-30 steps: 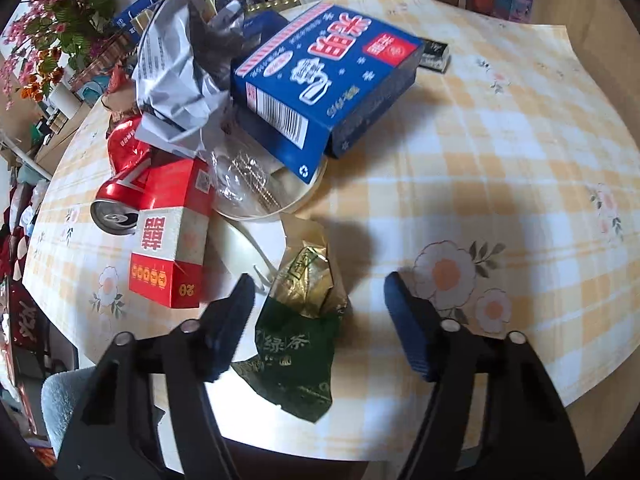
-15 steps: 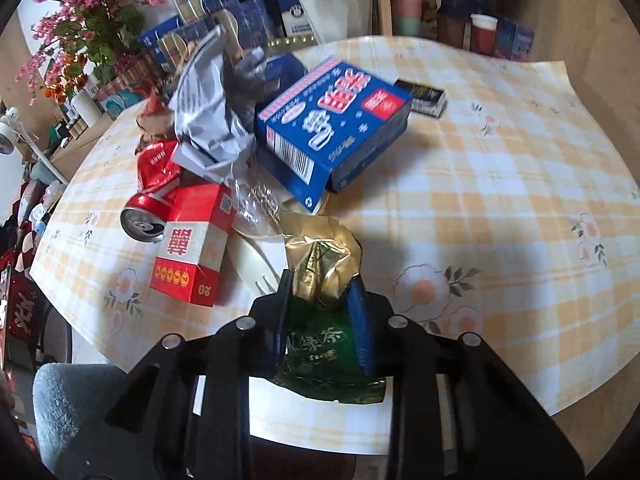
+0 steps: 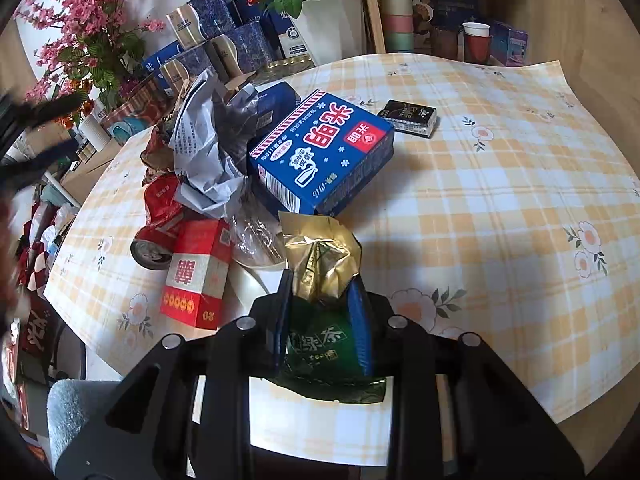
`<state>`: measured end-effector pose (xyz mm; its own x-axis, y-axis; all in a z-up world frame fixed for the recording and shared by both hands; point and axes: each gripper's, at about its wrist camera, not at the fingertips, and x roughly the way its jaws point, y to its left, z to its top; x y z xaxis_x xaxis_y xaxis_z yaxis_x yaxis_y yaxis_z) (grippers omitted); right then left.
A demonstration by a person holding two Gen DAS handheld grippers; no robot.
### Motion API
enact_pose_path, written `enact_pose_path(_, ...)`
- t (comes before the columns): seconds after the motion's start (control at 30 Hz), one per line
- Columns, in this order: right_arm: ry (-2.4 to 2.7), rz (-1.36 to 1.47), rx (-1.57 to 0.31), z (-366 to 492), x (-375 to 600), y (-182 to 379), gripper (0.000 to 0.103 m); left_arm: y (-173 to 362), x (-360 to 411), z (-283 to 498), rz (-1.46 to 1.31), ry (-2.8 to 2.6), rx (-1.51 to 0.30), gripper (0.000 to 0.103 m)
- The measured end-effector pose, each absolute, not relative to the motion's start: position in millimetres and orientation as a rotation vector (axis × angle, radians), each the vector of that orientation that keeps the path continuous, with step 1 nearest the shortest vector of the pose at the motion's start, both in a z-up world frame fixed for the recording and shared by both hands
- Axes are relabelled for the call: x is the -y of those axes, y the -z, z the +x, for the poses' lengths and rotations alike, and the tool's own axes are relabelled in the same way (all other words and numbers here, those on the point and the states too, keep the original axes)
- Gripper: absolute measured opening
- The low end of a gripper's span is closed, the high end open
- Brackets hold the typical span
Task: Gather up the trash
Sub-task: 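Reach the left tool into the pile and grasp the crumpled brown-red paper bag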
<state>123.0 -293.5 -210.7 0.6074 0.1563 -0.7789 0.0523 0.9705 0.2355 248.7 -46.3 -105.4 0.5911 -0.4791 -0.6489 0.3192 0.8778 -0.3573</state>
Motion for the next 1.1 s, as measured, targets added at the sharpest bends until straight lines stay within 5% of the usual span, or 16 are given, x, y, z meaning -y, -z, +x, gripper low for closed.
enact_pose_path(0.43,-0.054,0.264,-0.909,124.3,310.9,210.0,0.03,152.5,103.7,344.9,-0.032,0.477,-0.928,0.075)
enact_pose_path(0.5,-0.051,0.265,-0.911,124.8,312.1,211.0,0.03,157.3,110.1,346.8,0.019,0.483,-0.932,0.06)
enact_pose_path(0.57,-0.051,0.268,-0.911,124.2,312.1,211.3,0.03,161.0,112.9,348.2,0.052,0.484,-0.953,0.028)
enact_pose_path(0.63,-0.052,0.269,-0.909,123.5,311.6,210.1,0.03,158.9,108.9,345.7,0.053,0.485,-0.946,0.023)
enact_pose_path(1.1,-0.08,0.253,-0.844,104.9,294.7,177.3,0.03,80.2,31.0,302.5,-0.059,0.44,-0.797,0.021)
